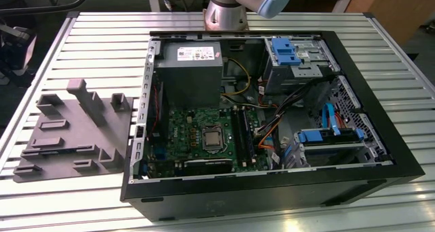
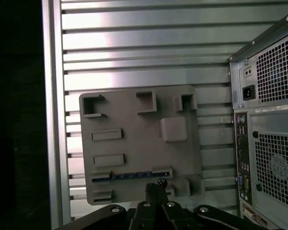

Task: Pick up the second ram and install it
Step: 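Reach for the second ram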

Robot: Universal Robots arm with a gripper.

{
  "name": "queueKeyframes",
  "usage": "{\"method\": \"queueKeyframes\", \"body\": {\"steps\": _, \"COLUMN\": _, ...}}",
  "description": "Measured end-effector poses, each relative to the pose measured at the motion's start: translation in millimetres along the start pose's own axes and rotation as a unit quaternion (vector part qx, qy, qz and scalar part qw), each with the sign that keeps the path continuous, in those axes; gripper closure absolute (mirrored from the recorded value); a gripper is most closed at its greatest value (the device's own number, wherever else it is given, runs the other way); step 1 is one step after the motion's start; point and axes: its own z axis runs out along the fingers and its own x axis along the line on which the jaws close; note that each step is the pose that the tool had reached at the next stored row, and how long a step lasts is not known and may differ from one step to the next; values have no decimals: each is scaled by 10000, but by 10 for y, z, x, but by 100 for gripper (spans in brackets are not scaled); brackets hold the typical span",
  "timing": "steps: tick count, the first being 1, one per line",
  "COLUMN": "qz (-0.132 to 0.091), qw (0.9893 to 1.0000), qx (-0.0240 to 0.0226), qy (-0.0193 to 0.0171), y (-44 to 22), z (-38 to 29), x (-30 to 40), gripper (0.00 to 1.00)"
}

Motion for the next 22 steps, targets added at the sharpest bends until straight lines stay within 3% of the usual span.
{"method": "queueKeyframes", "body": {"steps": 22, "qz": 0, "qw": 10000, "qx": 0, "qy": 0, "y": -45, "z": 22, "x": 65, "gripper": 89}}
